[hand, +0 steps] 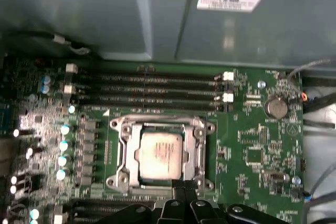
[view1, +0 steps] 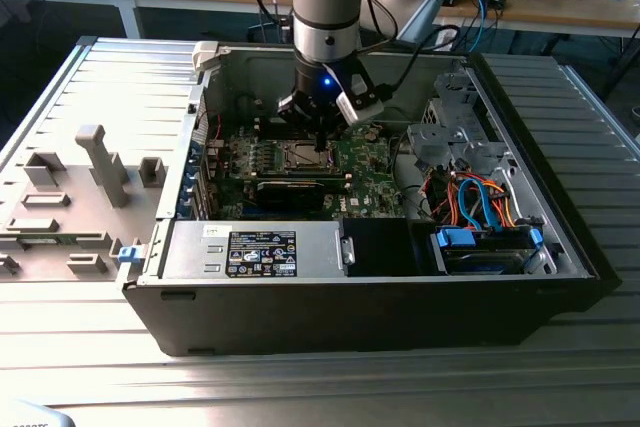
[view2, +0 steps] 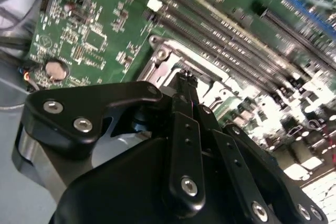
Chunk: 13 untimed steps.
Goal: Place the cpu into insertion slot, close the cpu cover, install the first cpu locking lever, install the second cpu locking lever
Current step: 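Install the second cpu locking lever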
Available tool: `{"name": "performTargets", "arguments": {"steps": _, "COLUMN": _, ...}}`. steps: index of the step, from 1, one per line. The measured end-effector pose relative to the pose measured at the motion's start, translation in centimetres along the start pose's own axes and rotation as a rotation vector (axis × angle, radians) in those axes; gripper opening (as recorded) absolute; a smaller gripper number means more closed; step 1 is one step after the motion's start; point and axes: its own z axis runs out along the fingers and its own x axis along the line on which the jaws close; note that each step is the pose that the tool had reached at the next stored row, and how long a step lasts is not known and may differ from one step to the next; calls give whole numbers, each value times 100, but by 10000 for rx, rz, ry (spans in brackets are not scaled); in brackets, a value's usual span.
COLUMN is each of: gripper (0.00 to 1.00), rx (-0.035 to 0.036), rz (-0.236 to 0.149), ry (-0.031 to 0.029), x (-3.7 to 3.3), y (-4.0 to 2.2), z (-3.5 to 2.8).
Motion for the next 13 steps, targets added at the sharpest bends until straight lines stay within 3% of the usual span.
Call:
{"name": "performTargets", "arguments": {"steps": 2, "gripper": 11, "rx": -49, "rz": 2, "ry": -2, "x": 4, "y": -83, "z": -5}}
{"name": "performTargets", "arguments": {"steps": 3, "gripper": 11, "rx": -133, "rz": 6, "ry": -7, "x": 7, "y": -132, "z": -8}}
{"name": "performTargets", "arguments": {"steps": 5, "gripper": 11, "rx": -367, "rz": 16, "ry": -19, "x": 12, "y": -218, "z": -14}}
{"name": "performTargets", "arguments": {"steps": 8, "gripper": 11, "rx": -701, "rz": 33, "ry": -36, "x": 44, "y": -260, "z": -19}}
{"name": "performTargets", "arguments": {"steps": 9, "gripper": 11, "rx": -862, "rz": 39, "ry": -46, "x": 81, "y": -272, "z": -20}}
{"name": "performTargets", "arguments": {"steps": 11, "gripper": 11, "rx": -991, "rz": 43, "ry": -59, "x": 135, "y": -281, "z": -19}}
{"name": "performTargets", "arguments": {"steps": 13, "gripper": 11, "rx": -1069, "rz": 48, "ry": -67, "x": 207, "y": -292, "z": -18}}
